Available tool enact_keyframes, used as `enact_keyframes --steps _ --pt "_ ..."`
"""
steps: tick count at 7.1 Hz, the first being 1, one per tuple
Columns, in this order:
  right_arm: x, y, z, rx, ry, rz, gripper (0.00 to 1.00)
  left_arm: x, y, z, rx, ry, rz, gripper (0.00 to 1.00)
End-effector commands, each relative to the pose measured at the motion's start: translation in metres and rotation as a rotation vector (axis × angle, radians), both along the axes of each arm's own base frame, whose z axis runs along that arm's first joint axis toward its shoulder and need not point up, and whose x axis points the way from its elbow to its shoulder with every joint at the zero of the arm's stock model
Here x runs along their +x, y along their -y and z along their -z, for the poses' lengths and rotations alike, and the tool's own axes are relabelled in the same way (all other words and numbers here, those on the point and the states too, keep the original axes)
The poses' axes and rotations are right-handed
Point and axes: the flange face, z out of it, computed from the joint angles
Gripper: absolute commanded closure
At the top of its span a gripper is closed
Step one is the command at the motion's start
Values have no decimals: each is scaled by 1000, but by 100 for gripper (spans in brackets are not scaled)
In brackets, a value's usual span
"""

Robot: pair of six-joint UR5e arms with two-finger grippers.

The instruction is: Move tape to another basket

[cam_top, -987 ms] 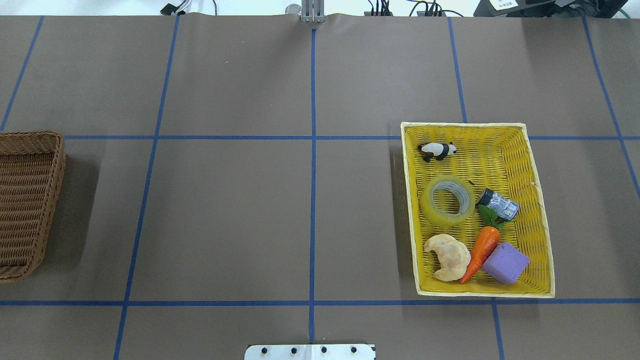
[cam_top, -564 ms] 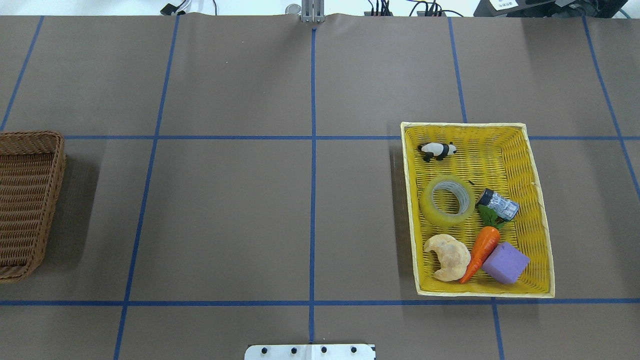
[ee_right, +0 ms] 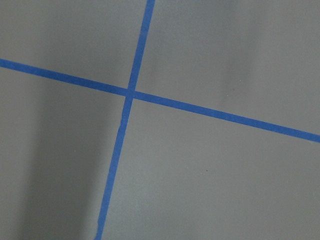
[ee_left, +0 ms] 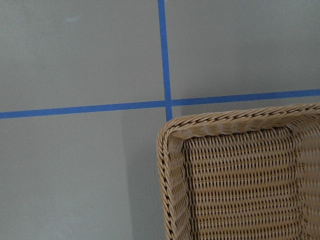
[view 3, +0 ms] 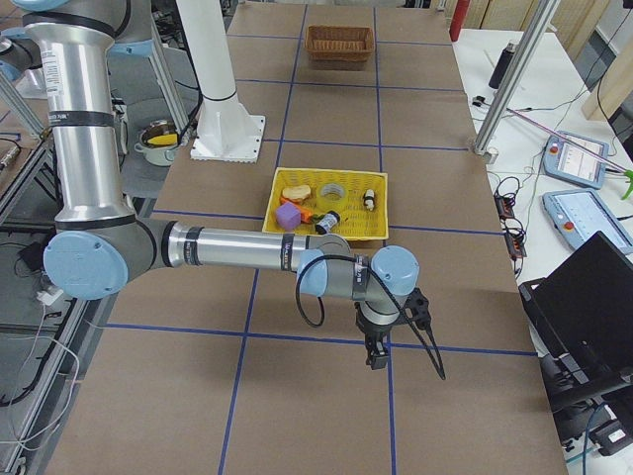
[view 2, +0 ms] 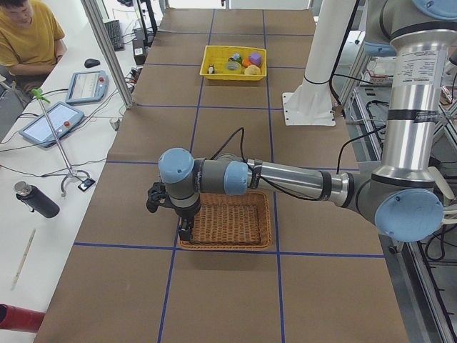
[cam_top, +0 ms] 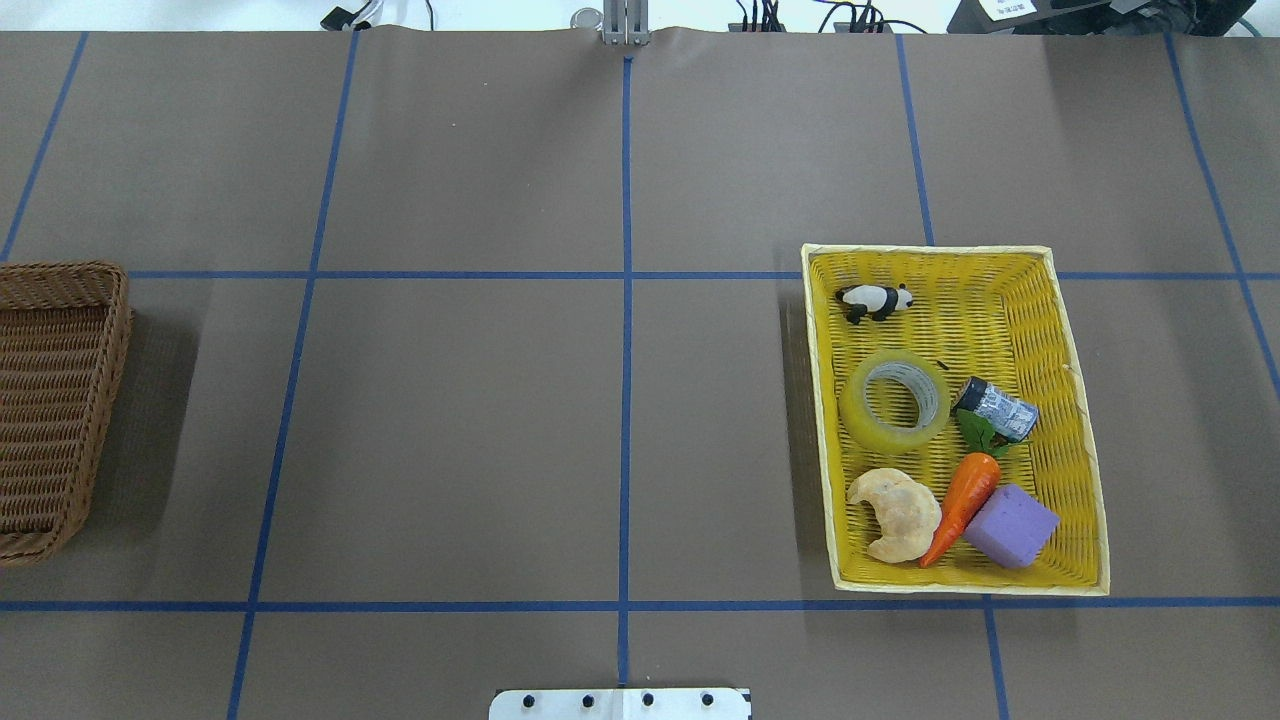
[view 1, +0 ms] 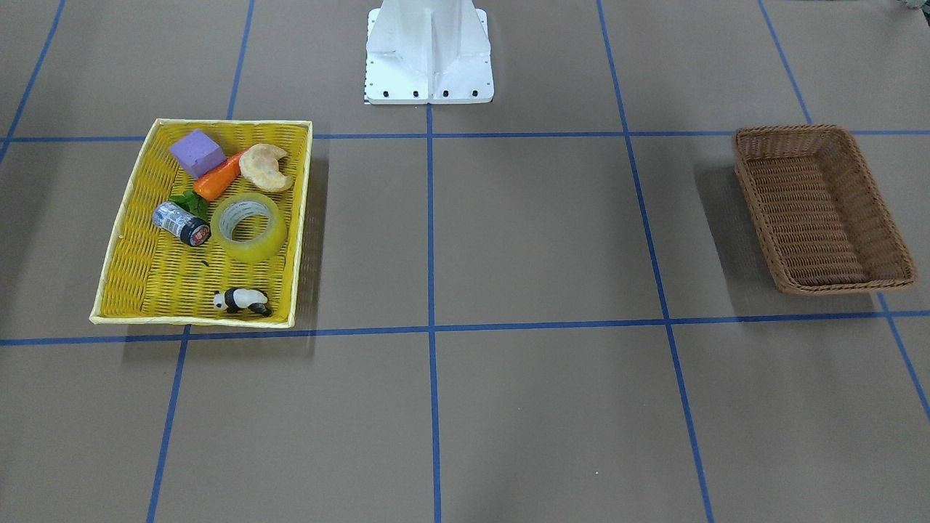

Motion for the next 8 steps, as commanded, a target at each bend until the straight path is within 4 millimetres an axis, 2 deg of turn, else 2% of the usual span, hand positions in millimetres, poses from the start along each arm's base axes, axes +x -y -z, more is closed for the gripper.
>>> enact_keyframes --steps 1,2,3,4,6,7,8 --pt "-1 12 49 99 0 2 0 0 3 7 18 -5 -2 1" --pt "-8 15 93 187 1 14 0 0 8 14 54 -4 0 1" --pt "-19 14 122 220 6 4 0 0 8 15 94 -4 2 1" --pt "-47 12 156 251 19 11 0 1 11 21 124 -8 -1 1" --pt "-121 21 219 354 59 119 0 1 20 38 254 -9 2 1" --pt "-153 20 233 427 98 154 0 1 20 32 270 -12 -1 1" --pt "-195 12 241 482 156 208 0 1 18 31 273 -13 -2 1"
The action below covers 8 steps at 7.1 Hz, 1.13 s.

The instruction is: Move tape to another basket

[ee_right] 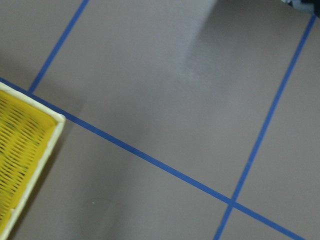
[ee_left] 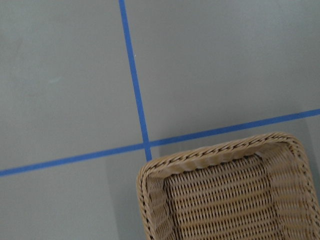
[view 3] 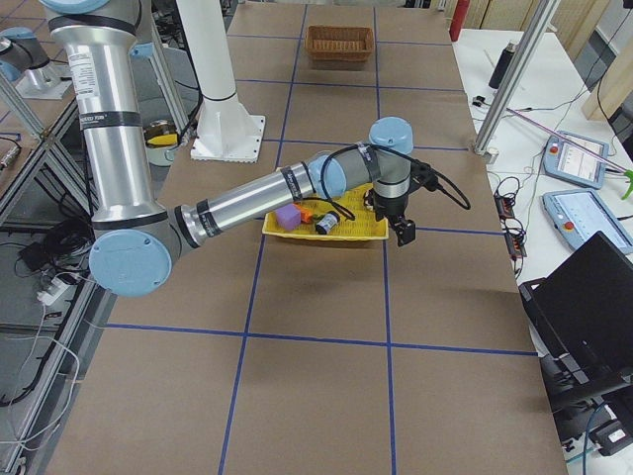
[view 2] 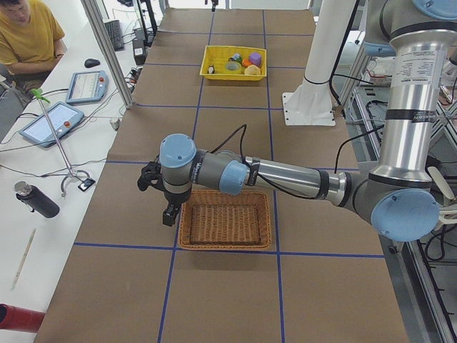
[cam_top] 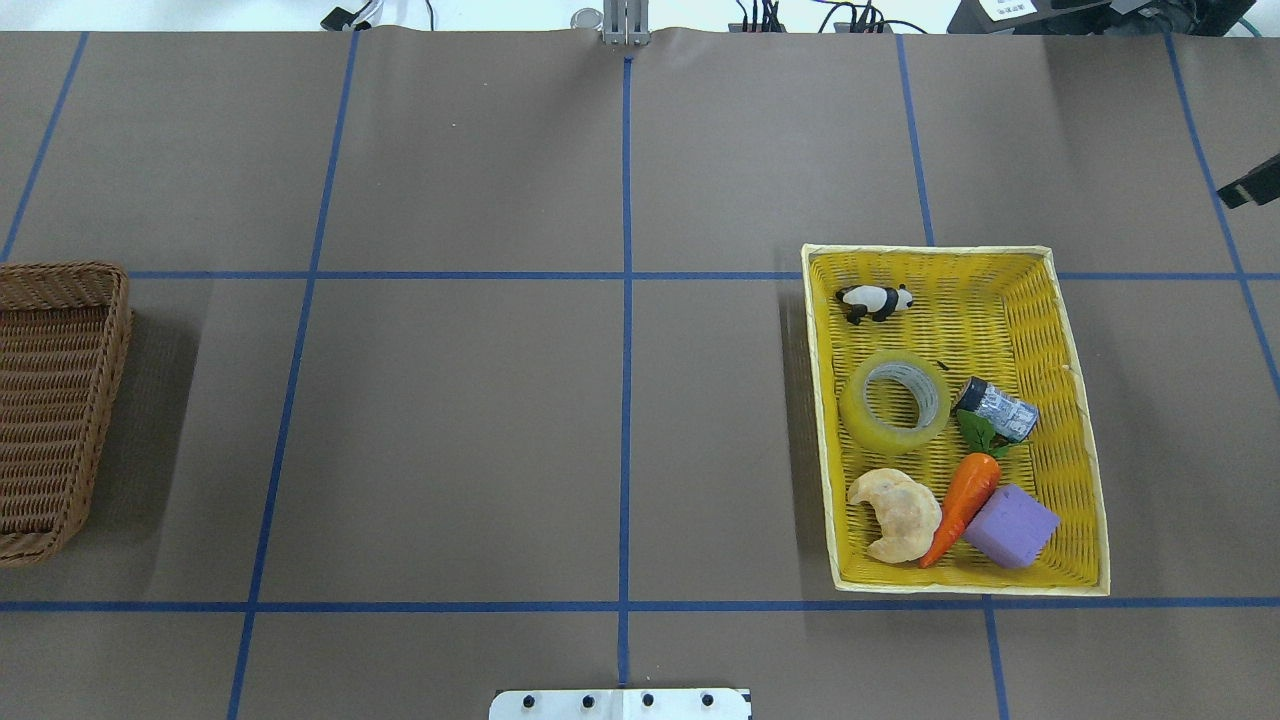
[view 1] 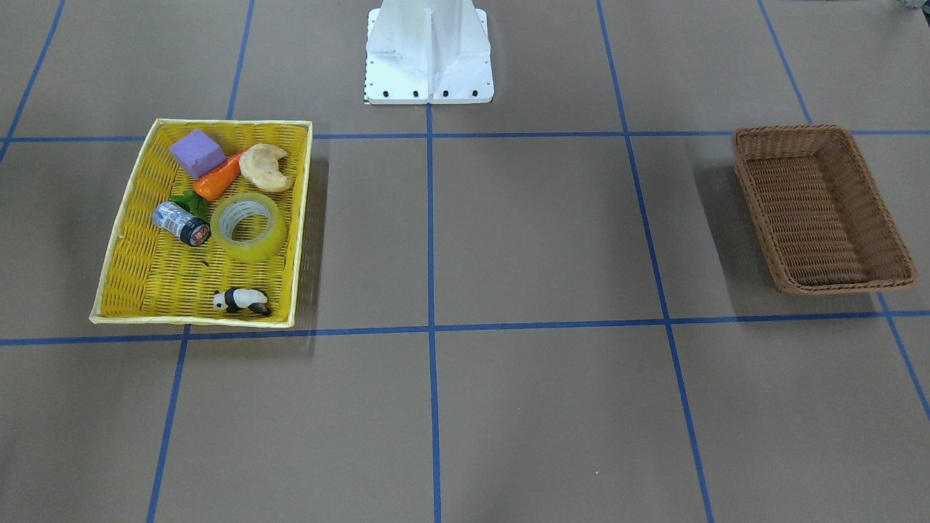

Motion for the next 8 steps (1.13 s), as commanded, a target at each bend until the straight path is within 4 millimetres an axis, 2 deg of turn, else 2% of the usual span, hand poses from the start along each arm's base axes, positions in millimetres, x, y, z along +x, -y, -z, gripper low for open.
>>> enact_keyframes --steps 1,2,3,5,7,8 --pt "-88 -19 17 61 67 129 0 0 -2 -3 16 -1 -3 1" --pt "-134 -32 27 -31 90 117 0 0 -2 -4 14 -2 -2 1" --pt "-169 -45 38 -91 115 101 0 0 -2 -4 14 -2 -2 1" --pt "-224 -70 48 -119 128 38 0 0 -2 -5 12 -2 -2 1" --pt "-268 -89 37 -86 42 -5 1 0 -2 -5 13 -1 -3 1" --pt "-278 -95 31 -87 28 7 2 0 -3 -5 13 -3 -3 1"
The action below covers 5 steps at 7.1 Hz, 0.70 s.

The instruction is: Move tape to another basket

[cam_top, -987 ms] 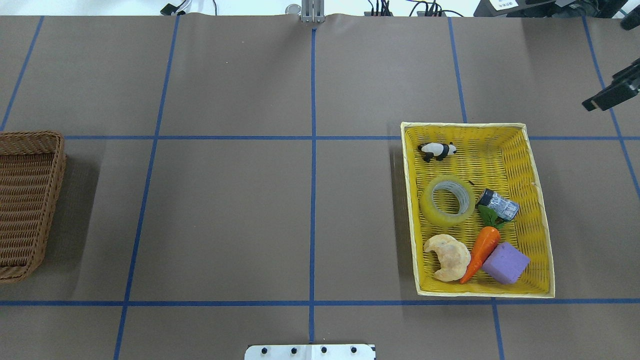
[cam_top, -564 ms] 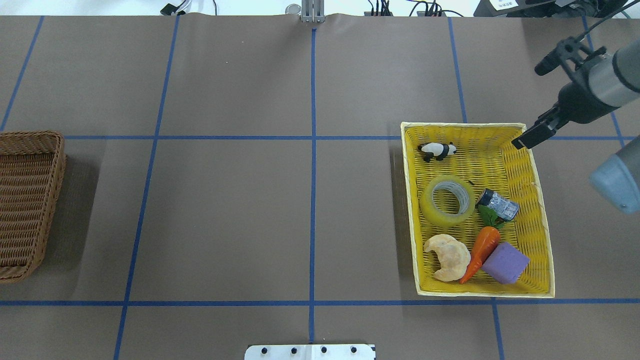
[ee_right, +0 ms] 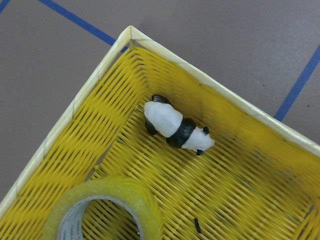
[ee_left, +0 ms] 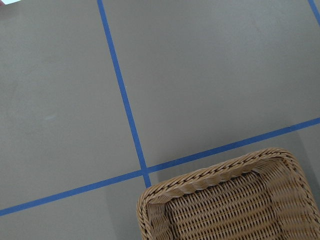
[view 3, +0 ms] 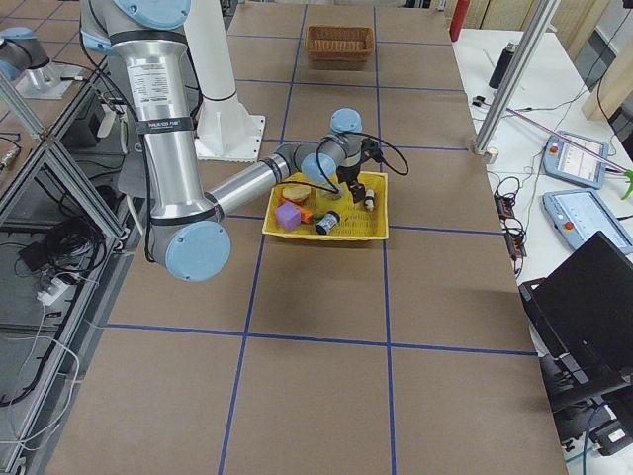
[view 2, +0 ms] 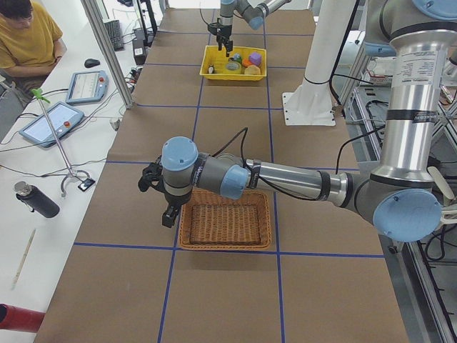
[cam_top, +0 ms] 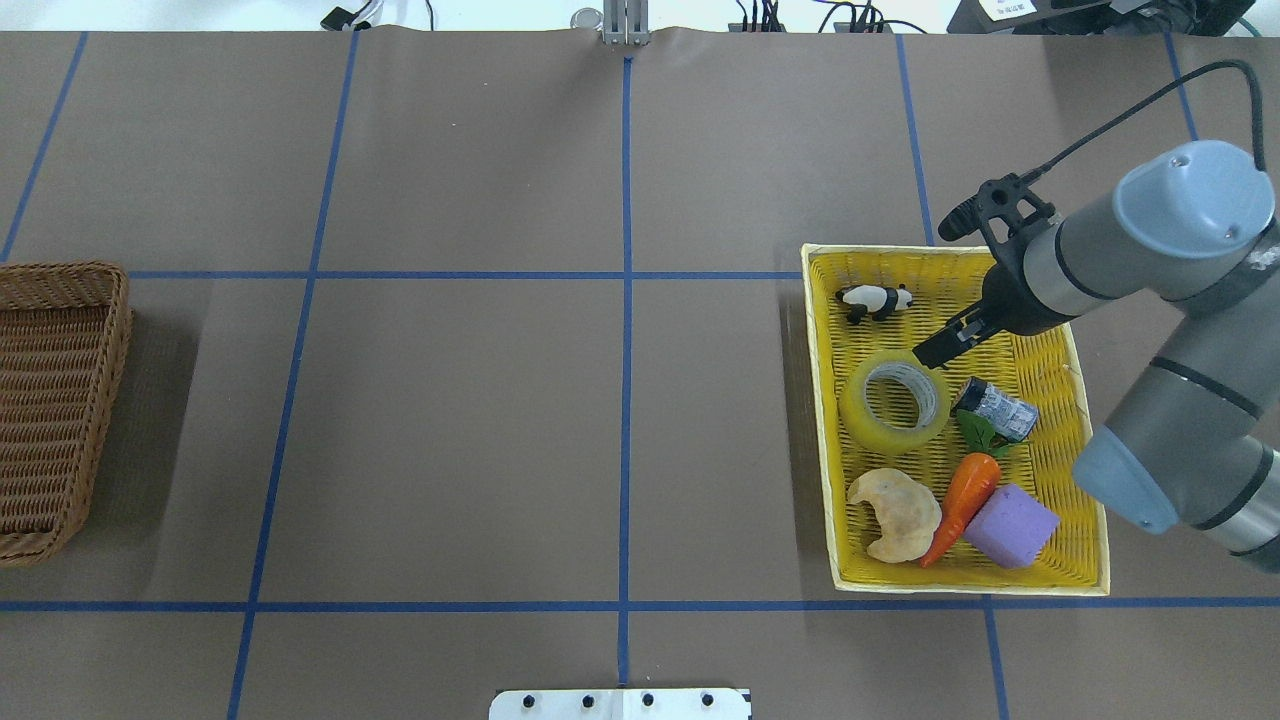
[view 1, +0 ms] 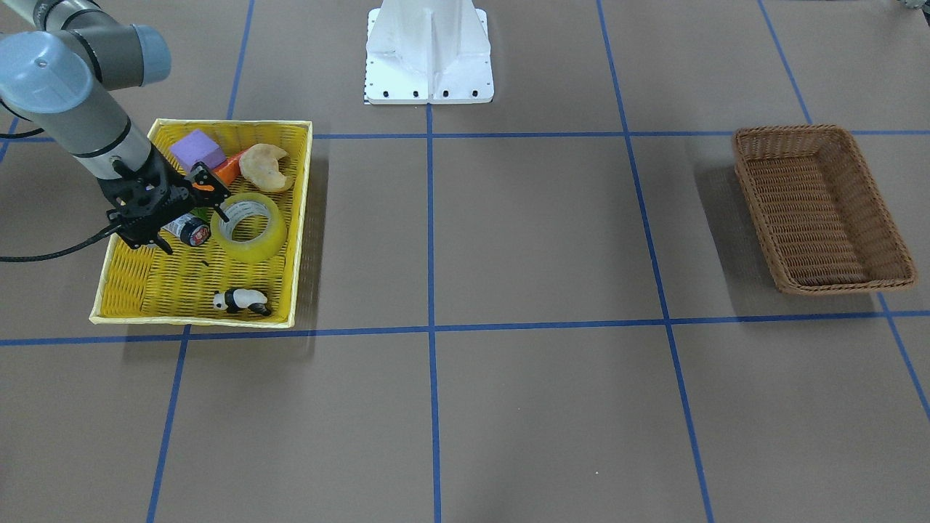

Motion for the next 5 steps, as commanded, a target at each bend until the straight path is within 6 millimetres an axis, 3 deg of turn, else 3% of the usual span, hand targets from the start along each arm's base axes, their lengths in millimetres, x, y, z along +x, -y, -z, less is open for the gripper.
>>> enact_keyframes --steps 1,3,4,5 --pt "-27 -14 -13 -1 -38 17 5 0 -1 -1 -1 -1 0 1" --pt "-43 -19 -29 -19 -63 42 9 0 0 -1 -1 -1 0 1" --pt "-48 -17 -40 -26 -83 49 20 0 0 -1 -1 -1 0 1" --pt "-48 -16 -38 -21 -80 50 65 0 0 -1 -3 -1 0 1"
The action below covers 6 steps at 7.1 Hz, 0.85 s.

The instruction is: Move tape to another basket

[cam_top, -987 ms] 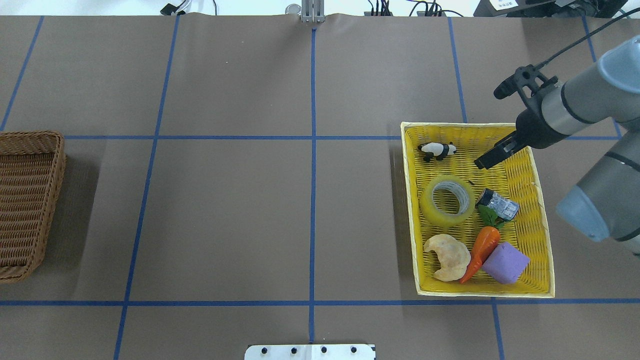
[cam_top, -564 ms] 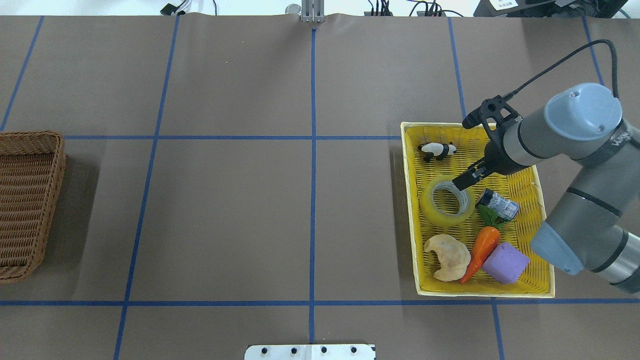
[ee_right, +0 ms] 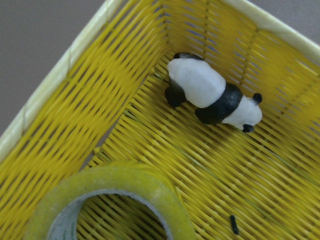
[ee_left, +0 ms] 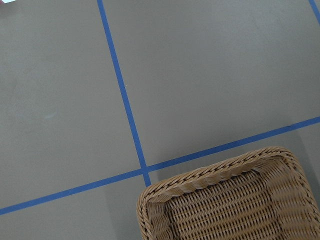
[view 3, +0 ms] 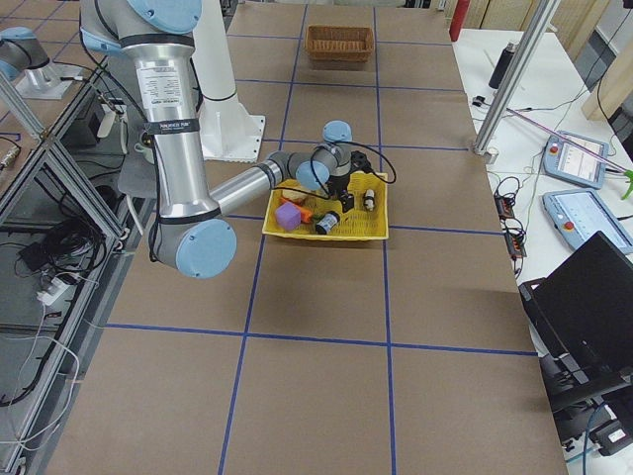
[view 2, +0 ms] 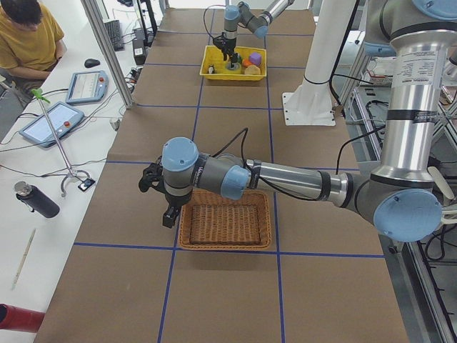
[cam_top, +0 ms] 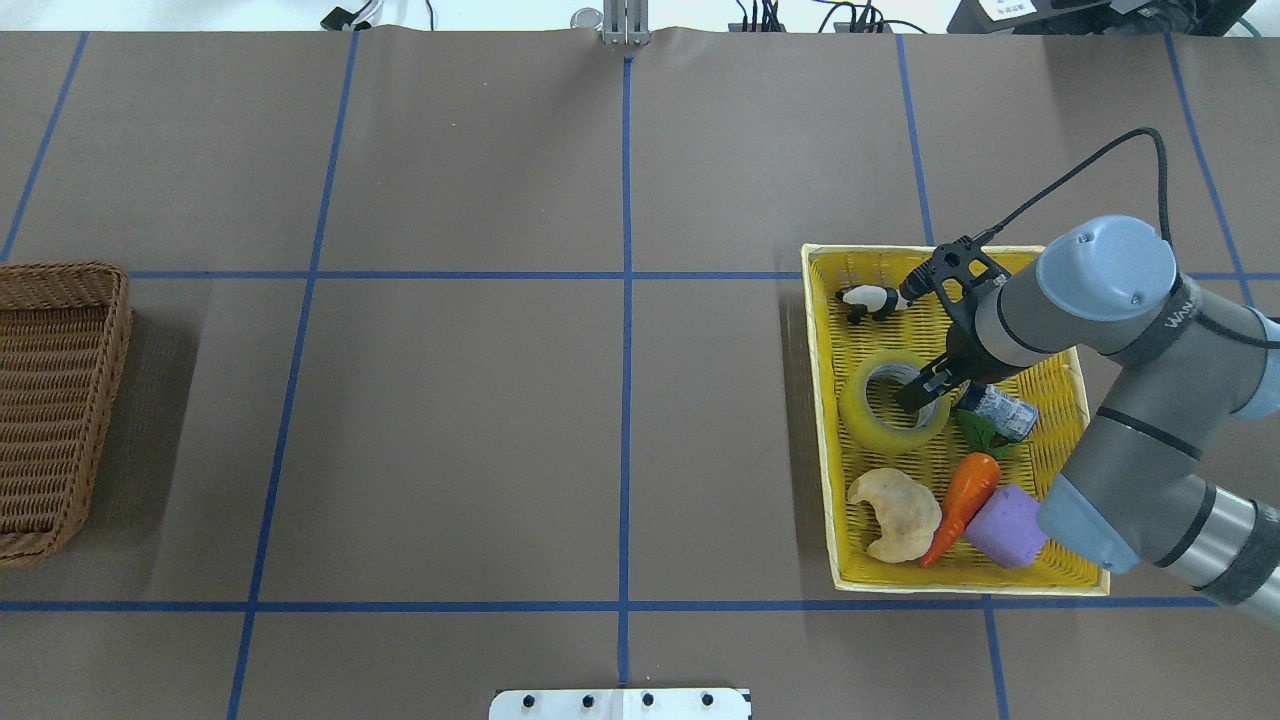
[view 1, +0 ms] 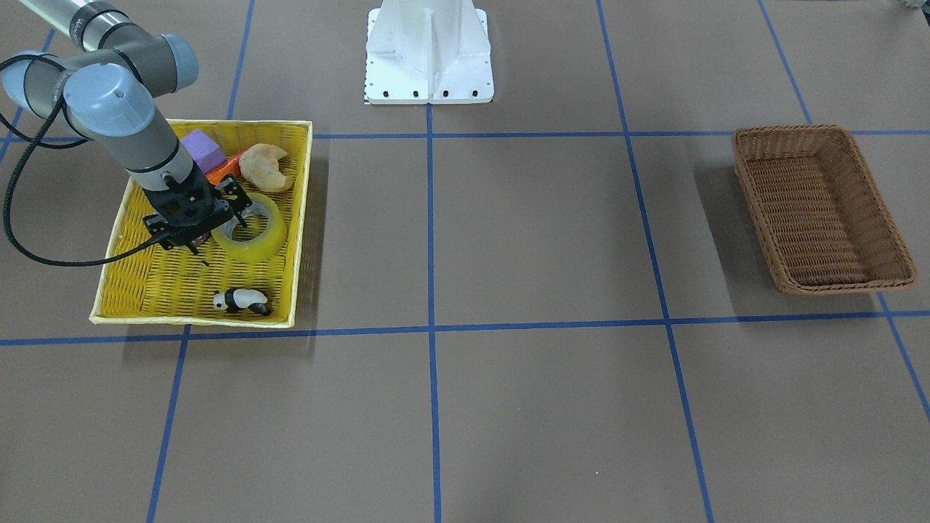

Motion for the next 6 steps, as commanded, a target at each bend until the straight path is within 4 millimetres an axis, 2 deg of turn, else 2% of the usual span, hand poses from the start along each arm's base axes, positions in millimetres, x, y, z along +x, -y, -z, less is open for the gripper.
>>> enact_keyframes --steps 1,4,5,6 --pt "-2 1 0 5 -1 3 100 0 0 -1 -1 1 0 1" --pt "5 2 9 10 19 5 100 0 0 -3 -4 0 0 1" --pt "14 6 15 15 29 -8 100 0 0 -3 -5 0 0 1" --pt "28 9 30 33 49 -27 100 0 0 -3 -5 0 0 1"
